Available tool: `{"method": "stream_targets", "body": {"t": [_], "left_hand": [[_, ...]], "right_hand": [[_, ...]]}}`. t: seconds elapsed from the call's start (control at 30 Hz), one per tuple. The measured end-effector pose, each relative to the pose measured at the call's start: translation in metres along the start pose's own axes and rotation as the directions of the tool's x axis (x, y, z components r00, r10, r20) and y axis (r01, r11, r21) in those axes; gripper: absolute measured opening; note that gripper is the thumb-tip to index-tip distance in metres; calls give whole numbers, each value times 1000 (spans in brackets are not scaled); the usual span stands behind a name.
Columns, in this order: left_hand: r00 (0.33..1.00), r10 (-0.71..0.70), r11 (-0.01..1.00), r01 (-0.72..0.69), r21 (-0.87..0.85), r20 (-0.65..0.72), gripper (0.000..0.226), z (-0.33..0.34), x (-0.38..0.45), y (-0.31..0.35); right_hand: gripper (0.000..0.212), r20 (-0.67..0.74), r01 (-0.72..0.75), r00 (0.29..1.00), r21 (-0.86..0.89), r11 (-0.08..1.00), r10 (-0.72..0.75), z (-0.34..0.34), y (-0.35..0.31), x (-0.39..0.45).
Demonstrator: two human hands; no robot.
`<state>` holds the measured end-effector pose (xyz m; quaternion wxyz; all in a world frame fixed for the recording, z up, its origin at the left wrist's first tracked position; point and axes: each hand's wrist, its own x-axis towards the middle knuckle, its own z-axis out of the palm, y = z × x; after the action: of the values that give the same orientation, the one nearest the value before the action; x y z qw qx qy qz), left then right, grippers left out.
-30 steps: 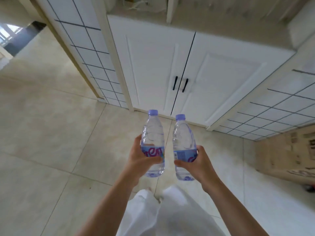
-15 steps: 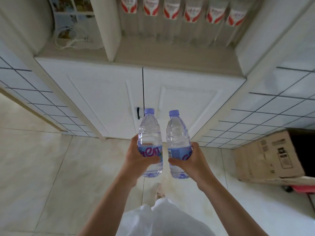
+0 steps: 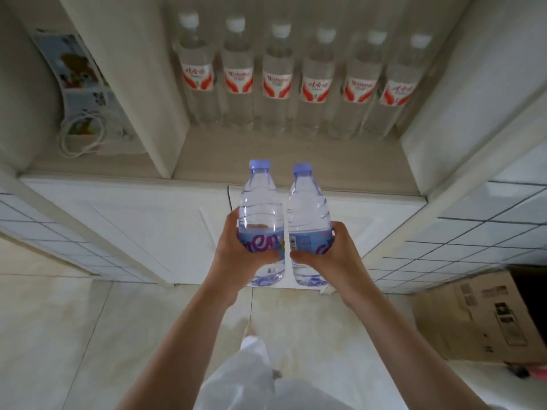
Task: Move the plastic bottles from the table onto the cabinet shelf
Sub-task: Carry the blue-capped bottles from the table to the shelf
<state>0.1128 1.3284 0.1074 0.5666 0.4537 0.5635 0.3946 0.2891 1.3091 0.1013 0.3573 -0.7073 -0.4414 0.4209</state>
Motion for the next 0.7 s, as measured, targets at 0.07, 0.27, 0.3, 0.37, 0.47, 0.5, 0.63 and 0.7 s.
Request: {"method": "stream_targets", "body": {"t": [0.07,0.27,0.3,0.37,0.47,0.5,0.63,0.7], "left_hand": [[999,48,999,-49,24,3,86,-7,20,15],[979,202,976,-200,86,-17,85,-34,82,49],[971,239,967,-236,92,-21,86,-38,90,53],[945,324,941,-319,118,-32,90,-45,108,63],[917,399,905,-389,174,-27,95,-53,130,72],[910,413,898,-401,183,-30,95,-56,137,74],[896,443,881,-430,195,-28,94,-64,157,76],[894,446,878,-432,204,-26,93,-67,163,75]], "right_hand": [[70,0,54,999,10,998,-54,6,-14,21],[69,-27,203,979,143,969,-202,26,-64,73],[69,-40,236,972,162,958,-233,29,-70,81],[66,-67,306,952,194,932,-298,37,-82,97],[69,-133,399,916,181,899,-379,50,-95,119],[73,-158,421,904,170,891,-397,54,-98,125],[80,-222,504,854,136,853,-470,72,-100,146],[77,-248,521,841,137,842,-480,79,-100,151]]}}
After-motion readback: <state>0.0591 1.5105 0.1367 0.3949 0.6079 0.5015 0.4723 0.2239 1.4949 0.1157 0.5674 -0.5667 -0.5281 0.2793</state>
